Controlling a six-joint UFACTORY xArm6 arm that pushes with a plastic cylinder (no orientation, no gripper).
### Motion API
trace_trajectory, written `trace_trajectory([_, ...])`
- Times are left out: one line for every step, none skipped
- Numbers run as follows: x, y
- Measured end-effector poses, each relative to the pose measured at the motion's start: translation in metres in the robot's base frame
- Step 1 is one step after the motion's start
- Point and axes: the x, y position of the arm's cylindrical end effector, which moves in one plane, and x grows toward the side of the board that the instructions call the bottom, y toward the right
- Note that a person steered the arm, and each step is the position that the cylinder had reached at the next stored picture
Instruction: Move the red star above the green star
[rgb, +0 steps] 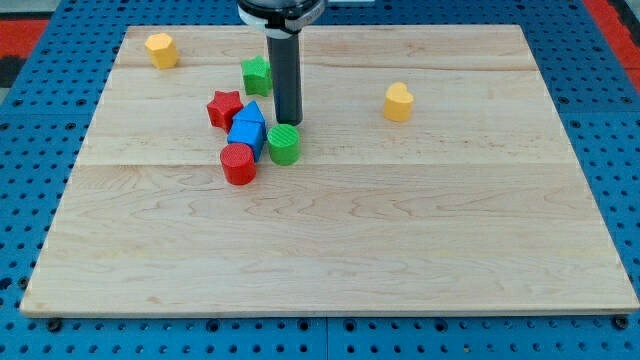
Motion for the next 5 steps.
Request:
trace_trajectory([0.0,-0.07])
trace_trajectory([0.044,-0.049])
trace_trajectory([0.025,-0.094])
trace_trajectory([-0.009,-0.1])
trace_trajectory([-0.038,-0.104])
